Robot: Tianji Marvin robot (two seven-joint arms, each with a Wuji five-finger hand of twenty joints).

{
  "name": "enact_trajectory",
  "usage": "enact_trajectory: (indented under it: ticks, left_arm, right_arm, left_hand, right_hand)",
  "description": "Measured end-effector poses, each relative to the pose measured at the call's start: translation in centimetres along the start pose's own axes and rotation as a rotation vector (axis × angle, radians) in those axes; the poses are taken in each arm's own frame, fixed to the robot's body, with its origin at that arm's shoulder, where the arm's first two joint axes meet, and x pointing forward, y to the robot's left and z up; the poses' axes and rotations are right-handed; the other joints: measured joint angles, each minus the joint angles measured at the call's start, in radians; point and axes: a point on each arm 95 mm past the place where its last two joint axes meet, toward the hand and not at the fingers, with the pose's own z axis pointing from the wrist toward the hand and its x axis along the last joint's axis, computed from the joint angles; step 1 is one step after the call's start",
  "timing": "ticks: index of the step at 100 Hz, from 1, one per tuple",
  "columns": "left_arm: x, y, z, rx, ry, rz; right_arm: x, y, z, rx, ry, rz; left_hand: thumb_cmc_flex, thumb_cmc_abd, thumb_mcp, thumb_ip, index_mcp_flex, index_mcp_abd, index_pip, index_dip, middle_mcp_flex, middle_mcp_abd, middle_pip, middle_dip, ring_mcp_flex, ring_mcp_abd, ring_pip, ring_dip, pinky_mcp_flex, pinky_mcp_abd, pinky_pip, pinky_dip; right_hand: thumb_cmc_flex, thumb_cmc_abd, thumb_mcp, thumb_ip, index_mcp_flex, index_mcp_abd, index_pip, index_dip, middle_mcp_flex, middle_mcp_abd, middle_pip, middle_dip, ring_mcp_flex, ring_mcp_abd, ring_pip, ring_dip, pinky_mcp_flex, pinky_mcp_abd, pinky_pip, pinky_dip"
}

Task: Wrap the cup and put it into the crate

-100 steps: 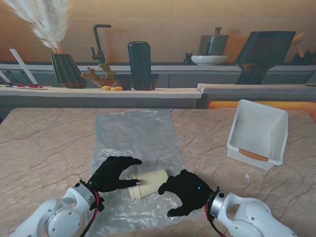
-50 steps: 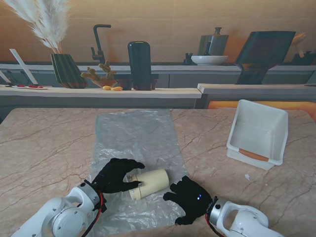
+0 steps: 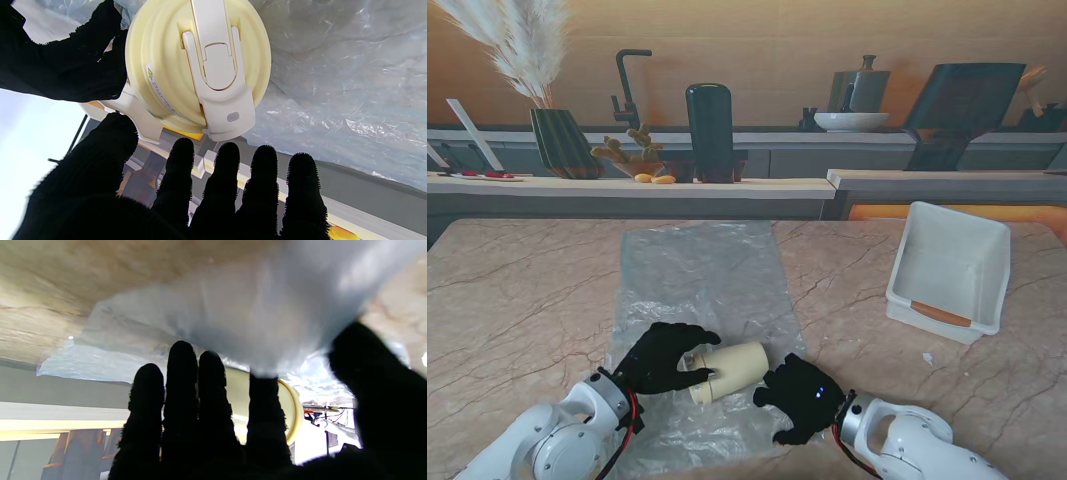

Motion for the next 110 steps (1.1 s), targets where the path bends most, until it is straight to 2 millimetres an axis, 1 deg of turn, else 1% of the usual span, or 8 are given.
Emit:
enact_trajectory:
  ticks: [5, 12, 20, 31, 55, 87, 94, 110]
  left_arm:
    - [0.0, 0.0, 0.0, 0.002, -0.001, -0.002]
    - [0.0, -0.1, 0.1, 0.007, 0.0, -0.006]
    - [0.1, -0.3, 0.1, 0.014, 0.003, -0.008]
    - [0.4, -0.7, 0.1, 0.033, 0.029, -0.002]
    - [1.0, -1.5, 0.5, 0.052, 0.062, 0.025]
    - [1.2, -2.1, 3.6, -0.031, 0.069, 0.029]
    - [0.9, -2.1, 3.9, -0.063, 0.065, 0.042]
    - [0.6, -1.8, 4.0, -0.105, 0.064, 0.053]
  right_arm:
    - [-0.1, 0.0, 0.1, -0.005, -0.006, 0.006]
    - [-0.1, 0.1, 0.1, -0.012, -0.011, 0.008]
    - [-0.1, 0.0, 0.2, -0.022, -0.016, 0.011]
    - [-0.2, -0.1, 0.1, -0.034, -0.023, 0.017]
    - [-0.4, -0.4, -0.5, -0.058, -0.044, 0.025]
    - [-1.3, 0.6, -0.7, -0.1, -0.065, 0.015]
    - [-1.4, 0.8, -0.7, -0.108, -0.07, 0.014]
    - [-1.9, 1.6, -0.5, -0.13, -0.085, 0.023]
  left_hand:
    - [0.0, 0.0, 0.0, 0.0, 0.0, 0.0, 0.0, 0.0, 0.0, 0.0, 0.0, 0.0, 0.0, 0.0, 0.0, 0.0, 0.0, 0.0, 0.0, 0.0]
    - [0.0, 0.0, 0.0, 0.0, 0.0, 0.0, 0.0, 0.0, 0.0, 0.0, 0.0, 0.0, 0.0, 0.0, 0.0, 0.0, 0.0, 0.0, 0.0, 0.0]
    - [0.0, 0.0, 0.0, 0.0, 0.01, 0.0, 0.0, 0.0, 0.0, 0.0, 0.0, 0.0, -0.013, 0.0, -0.001, 0.0, -0.004, 0.0, 0.0, 0.0]
    - [0.0, 0.0, -0.006, 0.0, 0.011, 0.0, 0.0, 0.0, -0.01, 0.0, 0.0, 0.0, -0.03, 0.0, 0.0, 0.0, -0.011, -0.027, -0.022, -0.008]
    - [0.0, 0.0, -0.013, 0.0, 0.015, 0.0, 0.0, 0.0, -0.011, 0.0, 0.0, 0.0, -0.042, -0.006, -0.009, -0.011, -0.019, -0.066, -0.048, -0.045]
    - [0.002, 0.017, -0.067, 0.0, 0.048, -0.002, 0.0, 0.001, 0.003, -0.015, 0.0, -0.001, -0.041, -0.034, -0.009, -0.034, -0.02, -0.075, -0.05, -0.055]
    - [0.006, 0.035, -0.115, 0.0, 0.097, -0.015, 0.012, 0.014, 0.068, -0.027, 0.003, -0.002, -0.009, -0.035, -0.004, -0.034, -0.02, -0.076, -0.05, -0.058]
    - [0.06, 0.045, -0.12, 0.0, 0.214, -0.073, 0.102, 0.075, 0.172, -0.05, 0.014, -0.003, 0.056, -0.037, 0.014, -0.034, -0.018, -0.084, -0.049, -0.058]
  right_hand:
    - [0.026, -0.021, 0.071, -0.039, 0.022, -0.057, 0.081, -0.067, 0.04, -0.011, 0.0, -0.009, 0.003, -0.002, 0.011, 0.0, 0.008, -0.001, 0.009, 0.0]
    - [0.108, -0.02, 0.106, -0.038, 0.067, -0.101, 0.137, -0.12, 0.108, -0.036, -0.001, -0.015, 0.033, -0.007, 0.023, 0.0, 0.019, -0.002, 0.019, 0.0]
    - [0.156, -0.018, 0.114, -0.036, 0.128, -0.129, 0.197, -0.115, 0.159, -0.051, -0.004, -0.027, 0.039, -0.013, 0.028, 0.0, 0.027, -0.004, 0.027, 0.0]
    - [0.17, -0.008, 0.115, -0.036, 0.181, -0.161, 0.239, -0.116, 0.181, -0.059, -0.004, -0.046, 0.039, -0.015, 0.036, 0.0, 0.029, -0.011, 0.029, 0.0]
    - [0.169, 0.021, 0.104, -0.036, 0.224, -0.173, 0.201, -0.14, 0.193, -0.065, -0.004, -0.049, 0.048, -0.017, 0.039, 0.0, 0.039, -0.011, 0.031, 0.0]
    - [0.169, 0.03, 0.091, -0.036, 0.244, -0.175, 0.196, -0.149, 0.211, -0.065, -0.004, -0.05, 0.048, -0.017, 0.039, 0.0, 0.04, -0.011, 0.033, 0.0]
    - [0.167, 0.05, 0.081, -0.036, 0.244, -0.175, 0.196, -0.149, 0.211, -0.065, -0.005, -0.05, 0.048, -0.017, 0.039, 0.0, 0.04, -0.012, 0.033, 0.0]
    - [0.15, 0.088, 0.058, -0.036, 0.244, -0.175, 0.196, -0.149, 0.211, -0.065, -0.004, -0.05, 0.048, -0.017, 0.039, 0.0, 0.041, -0.012, 0.033, 0.0]
